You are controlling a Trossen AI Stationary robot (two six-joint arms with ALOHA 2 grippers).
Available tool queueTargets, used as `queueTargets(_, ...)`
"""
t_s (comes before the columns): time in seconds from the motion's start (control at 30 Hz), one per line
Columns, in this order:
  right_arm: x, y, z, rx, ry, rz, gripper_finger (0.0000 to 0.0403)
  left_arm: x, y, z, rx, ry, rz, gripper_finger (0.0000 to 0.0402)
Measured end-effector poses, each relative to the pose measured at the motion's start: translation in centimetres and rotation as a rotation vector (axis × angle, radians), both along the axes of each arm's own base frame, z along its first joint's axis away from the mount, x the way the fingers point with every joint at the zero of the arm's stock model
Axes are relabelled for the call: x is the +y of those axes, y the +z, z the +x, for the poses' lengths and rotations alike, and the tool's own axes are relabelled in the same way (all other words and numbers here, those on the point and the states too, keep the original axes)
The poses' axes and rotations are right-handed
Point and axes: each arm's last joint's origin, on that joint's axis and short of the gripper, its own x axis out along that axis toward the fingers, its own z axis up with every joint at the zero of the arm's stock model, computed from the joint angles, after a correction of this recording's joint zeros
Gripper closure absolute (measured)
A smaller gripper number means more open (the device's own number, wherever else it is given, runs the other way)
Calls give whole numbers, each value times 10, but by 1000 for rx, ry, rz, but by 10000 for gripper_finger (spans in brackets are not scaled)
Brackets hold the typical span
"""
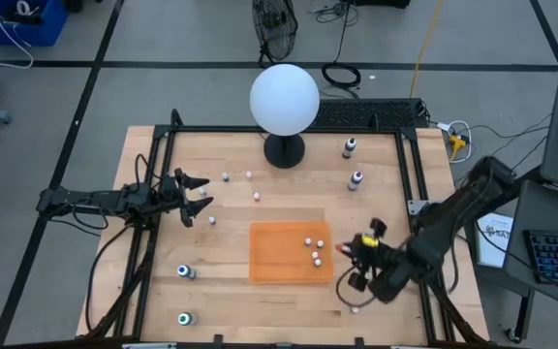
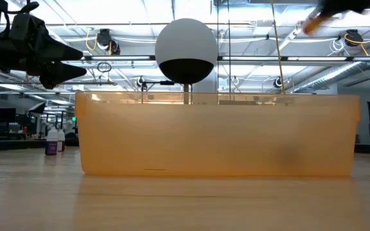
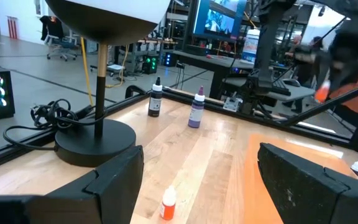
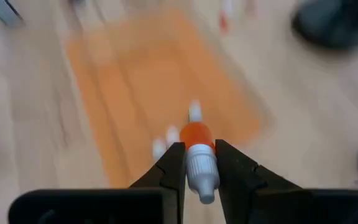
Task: Pick & Place food coloring
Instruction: Put the small orange food coloring bottle into the orange container
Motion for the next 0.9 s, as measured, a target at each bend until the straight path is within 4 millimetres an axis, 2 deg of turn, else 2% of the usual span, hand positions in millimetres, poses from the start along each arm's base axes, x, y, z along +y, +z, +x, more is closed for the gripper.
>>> queueTargets(0.13,-22,26,32,-147,130,19,351,0,0,0,-1,0,0,91)
queueTargets(0.27,-41,42,67,-158,224,40,351,0,0,0,0,0,0,91)
queueTargets(0.43,-56,49,112,38,236,37,351,0,0,0,-1,0,0,91)
queueTargets(0.53,-61,56,135,215,230,40,351,0,0,0,1,0,0,92)
queueTargets(0.63,-69,50,147,438,201,63,351,0,0,0,4,0,0,92)
queueTargets(0.73,-78,33,151,613,184,141,351,0,0,0,0,0,0,92)
queueTargets(0.9,-89,-4,150,741,151,227,351,0,0,0,2,0,0,91)
